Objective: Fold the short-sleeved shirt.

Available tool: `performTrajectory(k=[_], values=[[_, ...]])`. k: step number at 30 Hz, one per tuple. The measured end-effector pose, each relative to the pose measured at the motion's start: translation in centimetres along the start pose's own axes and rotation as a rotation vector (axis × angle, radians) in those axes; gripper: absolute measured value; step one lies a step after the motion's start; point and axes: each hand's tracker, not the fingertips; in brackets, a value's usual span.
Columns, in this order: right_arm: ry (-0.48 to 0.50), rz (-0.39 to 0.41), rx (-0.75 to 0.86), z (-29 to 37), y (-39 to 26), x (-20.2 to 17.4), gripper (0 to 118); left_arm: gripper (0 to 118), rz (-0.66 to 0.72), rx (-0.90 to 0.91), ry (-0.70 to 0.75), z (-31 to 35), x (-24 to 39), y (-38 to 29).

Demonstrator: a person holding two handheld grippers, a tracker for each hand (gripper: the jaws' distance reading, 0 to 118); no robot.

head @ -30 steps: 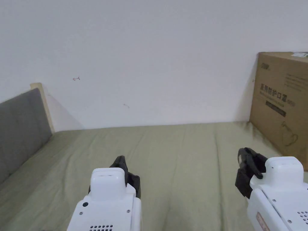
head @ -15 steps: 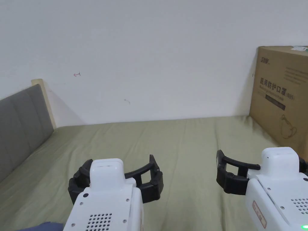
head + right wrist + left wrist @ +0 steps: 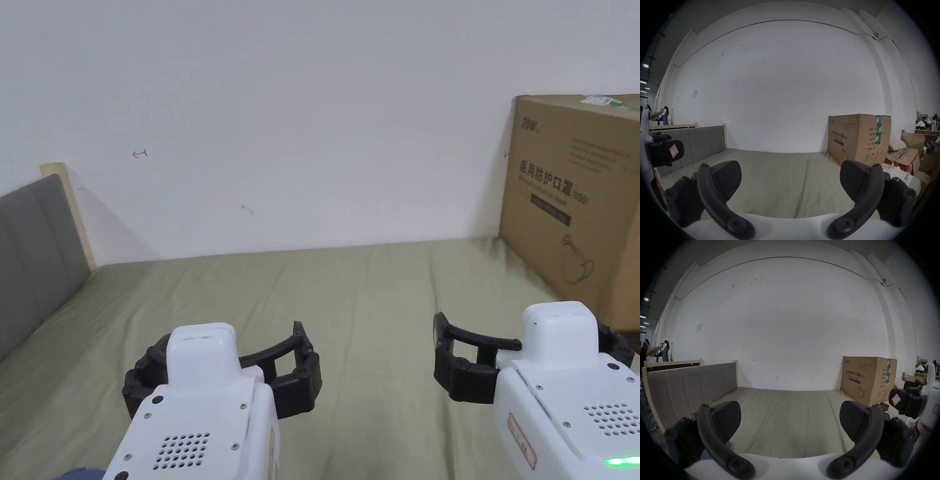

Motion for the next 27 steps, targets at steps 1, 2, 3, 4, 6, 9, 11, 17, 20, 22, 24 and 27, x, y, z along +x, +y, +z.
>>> performTrajectory(k=[1,2,3,4,6,9,11,17,20,22,24,27], values=[[0.002,0.000,-0.003,0.0,-0.1,0.0,118,118,0.003,0.004,-0.004,0.0,0.0,0.0],[0.004,0.002,-0.009,0.0,-0.1,0.0,118,118,0.006,0.002,-0.009,0.1,0.0,0.0],[0.004,0.007,-0.013,-0.1,-0.2,-0.1,118,118,0.008,-0.002,-0.009,-0.1,0.0,0.2],[0.004,0.012,-0.016,-0.1,-0.3,-0.1,118,118,0.010,-0.011,0.006,-0.2,0.1,0.3],[0.003,0.019,-0.022,-0.1,-0.4,-0.1,118,118,0.003,-0.042,0.053,-0.5,0.2,0.3],[0.009,0.019,-0.030,-0.2,-0.5,-0.2,118,118,0.011,-0.087,0.065,-1.2,-0.1,0.3],[0.013,0.016,-0.037,-0.2,-0.6,-0.2,118,118,0.062,-0.110,0.028,-1.3,-0.7,0.3],[0.018,0.009,-0.065,-0.7,-1.1,-0.2,118,118,0.118,-0.174,0.021,-1.9,-1.1,0.3],[0.031,0.001,-0.085,-0.9,-1.4,-0.3,118,118,0.171,-0.233,-0.022,-2.6,-1.4,-0.1],[0.030,0.005,-0.087,-0.9,-1.6,-0.5,118,118,0.176,-0.227,0.019,-2.8,-1.4,-0.6],[0.033,0.008,-0.089,-1.0,-1.7,-0.6,118,118,0.185,-0.240,0.017,-3.1,-1.7,-0.7],[0.031,0.006,-0.088,-1.1,-1.8,-0.6,118,118,0.217,-0.262,-0.008,-3.3,-2.0,-0.9]])
